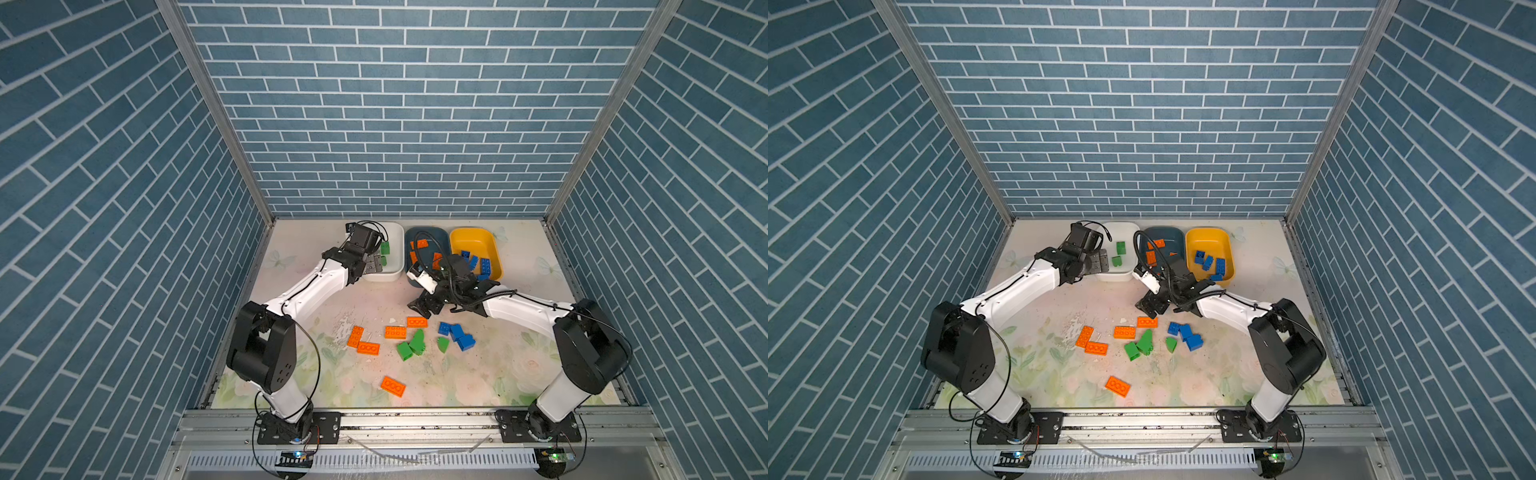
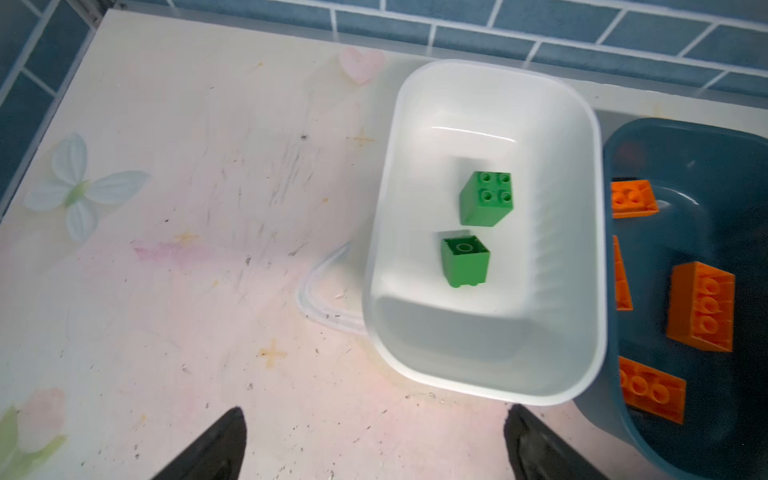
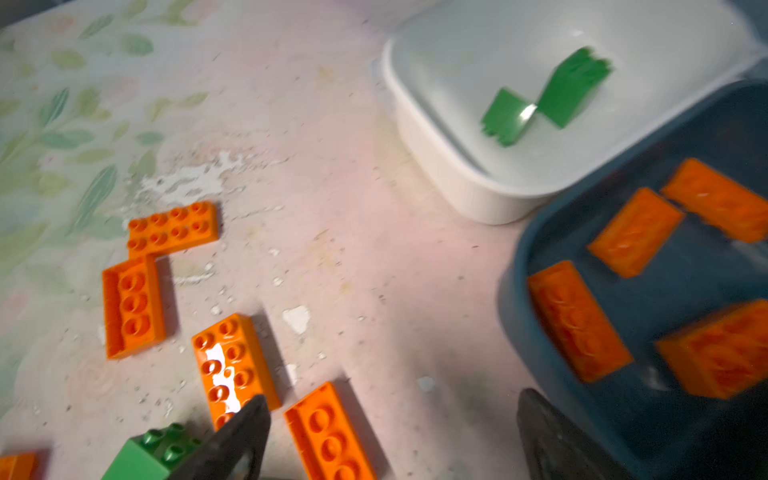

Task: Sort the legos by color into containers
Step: 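Drop the green brick into the white tub while the right moves to the pile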

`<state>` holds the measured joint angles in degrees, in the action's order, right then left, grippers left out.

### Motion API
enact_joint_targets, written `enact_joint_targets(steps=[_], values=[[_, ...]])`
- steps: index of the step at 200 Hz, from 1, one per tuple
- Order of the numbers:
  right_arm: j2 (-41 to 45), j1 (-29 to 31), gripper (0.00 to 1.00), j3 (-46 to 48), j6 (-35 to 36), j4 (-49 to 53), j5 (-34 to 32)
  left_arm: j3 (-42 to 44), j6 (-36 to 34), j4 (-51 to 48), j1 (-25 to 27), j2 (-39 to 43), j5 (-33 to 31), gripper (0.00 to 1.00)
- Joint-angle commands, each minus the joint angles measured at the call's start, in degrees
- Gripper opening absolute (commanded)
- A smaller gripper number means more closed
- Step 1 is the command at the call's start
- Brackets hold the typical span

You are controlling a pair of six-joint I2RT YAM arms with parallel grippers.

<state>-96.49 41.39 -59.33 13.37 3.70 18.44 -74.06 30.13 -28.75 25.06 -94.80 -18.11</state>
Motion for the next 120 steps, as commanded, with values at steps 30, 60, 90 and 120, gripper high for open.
enact_joint_targets(steps=[30, 60, 90, 120], values=[[-7.05, 5.89, 0.91, -10.41, 12.21, 14.61, 6.52, 6.75, 5.82, 0.76, -4.14, 3.96, -2.82, 0.99], [-11.29, 8.71, 0.89, -14.85, 15.77, 19.78, 5.91, 9.29, 6.85, 1.07, -6.66, 5.96, -2.19, 0.99], [-16.04, 11.87, 0.87, -19.70, 18.92, 24.67, 4.33, 12.07, 7.21, 1.09, -8.09, 8.61, -2.78, 0.99], [-19.22, 13.53, 0.83, -22.14, 20.28, 25.32, 0.47, 15.17, 8.50, 1.16, -8.65, 10.99, -3.59, 0.99]])
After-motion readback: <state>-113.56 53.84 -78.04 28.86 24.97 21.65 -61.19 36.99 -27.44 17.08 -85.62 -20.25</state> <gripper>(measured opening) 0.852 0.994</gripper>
